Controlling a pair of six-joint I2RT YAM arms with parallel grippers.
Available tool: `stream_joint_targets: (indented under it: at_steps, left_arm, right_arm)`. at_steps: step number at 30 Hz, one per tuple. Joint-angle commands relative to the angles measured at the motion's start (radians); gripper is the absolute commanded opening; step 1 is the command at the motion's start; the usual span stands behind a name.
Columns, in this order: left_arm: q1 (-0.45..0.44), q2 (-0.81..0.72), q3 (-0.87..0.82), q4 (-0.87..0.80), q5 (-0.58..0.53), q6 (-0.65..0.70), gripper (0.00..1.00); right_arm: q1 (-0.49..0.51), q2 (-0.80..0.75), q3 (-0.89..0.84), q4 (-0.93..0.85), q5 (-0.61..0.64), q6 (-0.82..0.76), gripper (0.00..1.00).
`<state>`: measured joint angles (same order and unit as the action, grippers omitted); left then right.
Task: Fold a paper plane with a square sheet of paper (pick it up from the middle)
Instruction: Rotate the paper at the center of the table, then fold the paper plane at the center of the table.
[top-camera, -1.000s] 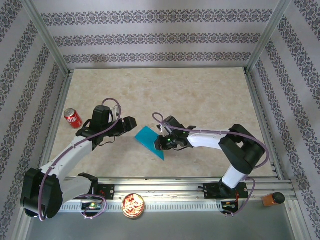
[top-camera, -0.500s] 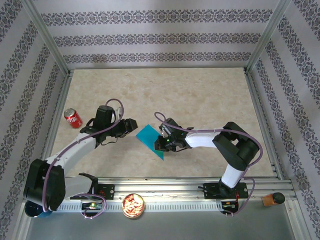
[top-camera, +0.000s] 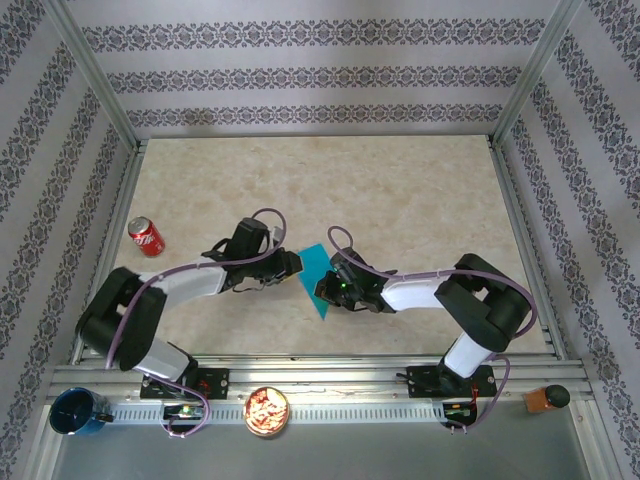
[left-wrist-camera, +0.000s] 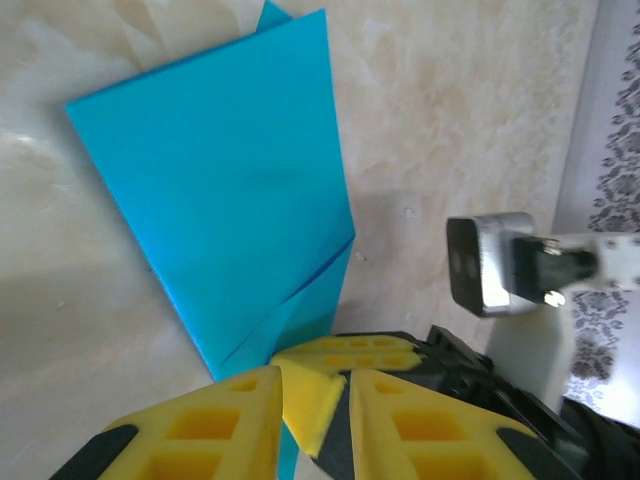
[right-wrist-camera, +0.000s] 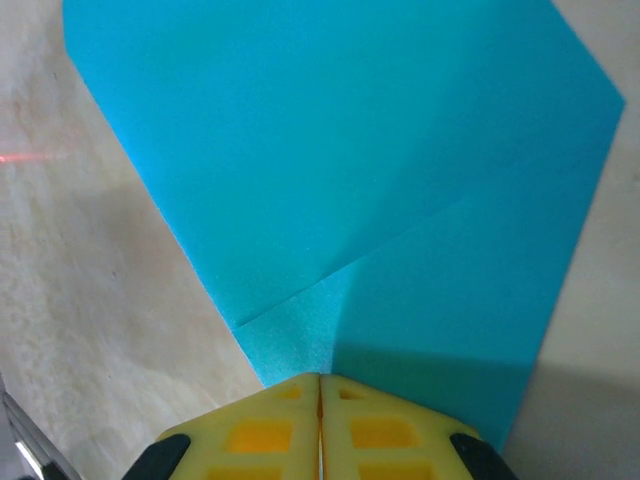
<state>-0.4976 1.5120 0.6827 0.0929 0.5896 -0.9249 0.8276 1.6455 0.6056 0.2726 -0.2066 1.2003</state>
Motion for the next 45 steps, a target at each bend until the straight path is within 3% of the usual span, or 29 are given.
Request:
stream_joint_targets:
  at_steps: [1,7,14,25,30,38,45]
  left_arm:
    - [-0.021,0.065,0.047,0.091,-0.036,-0.04,0.22]
    - [-0.022,0.16,0.122,0.098,-0.037,-0.028,0.2]
    - [-0.021,0.243,0.145,0.099,-0.057,-0.027,0.17]
    - [-0.015,0.314,0.113,0.173,-0.051,-0.065,0.12]
    - [-0.014,0.307,0.093,0.172,-0.043,-0.049,0.1]
    - [-0.015,0.326,0.066,0.264,0.06,-0.028,0.1]
    - [-0.015,0.33,0.081,0.25,0.09,-0.009,0.1]
  right_arm:
    - [0.01,-0.001,-0.082,0.12,0.09,0.109,0.09]
    - [0.015,0.031,-0.101,0.223,0.061,0.137,0.09]
    - [0.022,0.013,-0.11,0.223,0.083,0.142,0.09]
    - [0.009,-0.129,-0.054,0.065,0.091,-0.02,0.16]
    - [-0.057,-0.201,-0.09,-0.002,0.12,-0.022,0.21]
    - [-0.251,-0.227,-0.149,0.042,-0.103,-0.038,0.27]
    - [-0.309,-0.182,-0.147,0.105,-0.208,-0.024,0.3]
